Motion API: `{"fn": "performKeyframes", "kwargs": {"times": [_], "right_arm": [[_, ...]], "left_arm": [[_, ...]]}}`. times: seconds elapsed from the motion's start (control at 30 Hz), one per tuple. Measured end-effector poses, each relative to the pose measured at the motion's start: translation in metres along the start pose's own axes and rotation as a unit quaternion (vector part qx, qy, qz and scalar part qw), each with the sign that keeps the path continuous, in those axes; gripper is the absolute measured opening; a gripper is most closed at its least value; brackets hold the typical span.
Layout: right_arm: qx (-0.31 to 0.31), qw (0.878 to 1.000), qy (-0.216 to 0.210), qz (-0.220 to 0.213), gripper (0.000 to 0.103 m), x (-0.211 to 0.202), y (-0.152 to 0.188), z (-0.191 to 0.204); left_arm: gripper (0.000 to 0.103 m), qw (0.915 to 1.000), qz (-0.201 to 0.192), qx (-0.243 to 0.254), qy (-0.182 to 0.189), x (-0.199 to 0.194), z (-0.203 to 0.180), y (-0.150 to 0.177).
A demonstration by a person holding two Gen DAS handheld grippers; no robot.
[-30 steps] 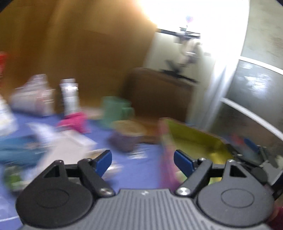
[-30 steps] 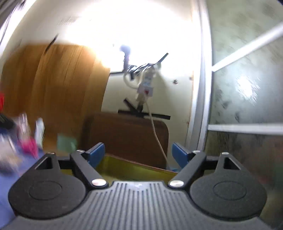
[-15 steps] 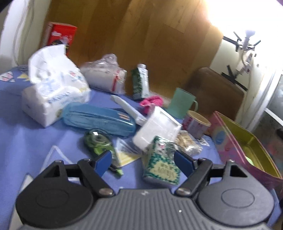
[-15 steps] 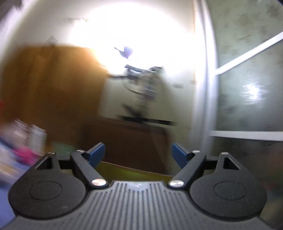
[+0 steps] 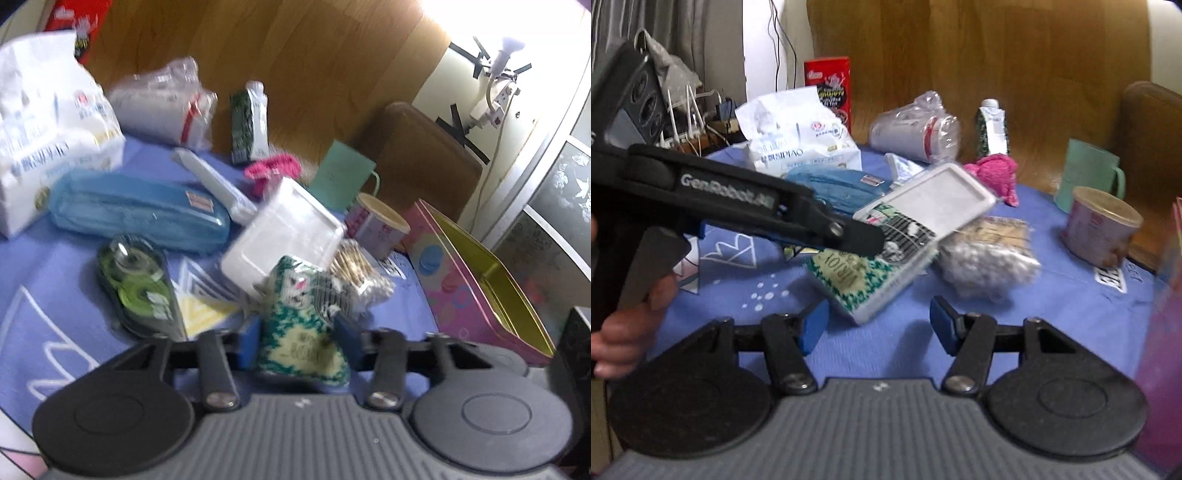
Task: Organize soft objects
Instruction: 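Grasp the tissue pack with the right gripper and drop it into the tin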
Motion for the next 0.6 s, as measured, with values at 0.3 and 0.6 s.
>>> {"fn": "performKeyframes", "kwargs": {"times": [0.3, 0.6], "right_arm": [[-0.020, 0.993, 0.086, -0.084, 0.042, -0.060, 0.008, -0.004], [0.076, 0.961, 0.239, -0.115, 0.042, -0.150, 0.053, -0.088]], "left_arm": [[0.038, 0.9951, -0.018, 0.049, 0.084, -0.012, -0.077, 0.000], [0.039, 0.9777, 0.052, 0.130, 0.156, 0.072, -0.220, 0.027]]}}
Point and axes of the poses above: each gripper's, at about its wrist camera, not at the fingertips, and x roughly the way its jaws point, z to its left, y to its underside, the point moved 4 cm from there along x, roughly the way its jaws point, and after that the axes turned 12 degrees about -x, right-handed, at the moved point
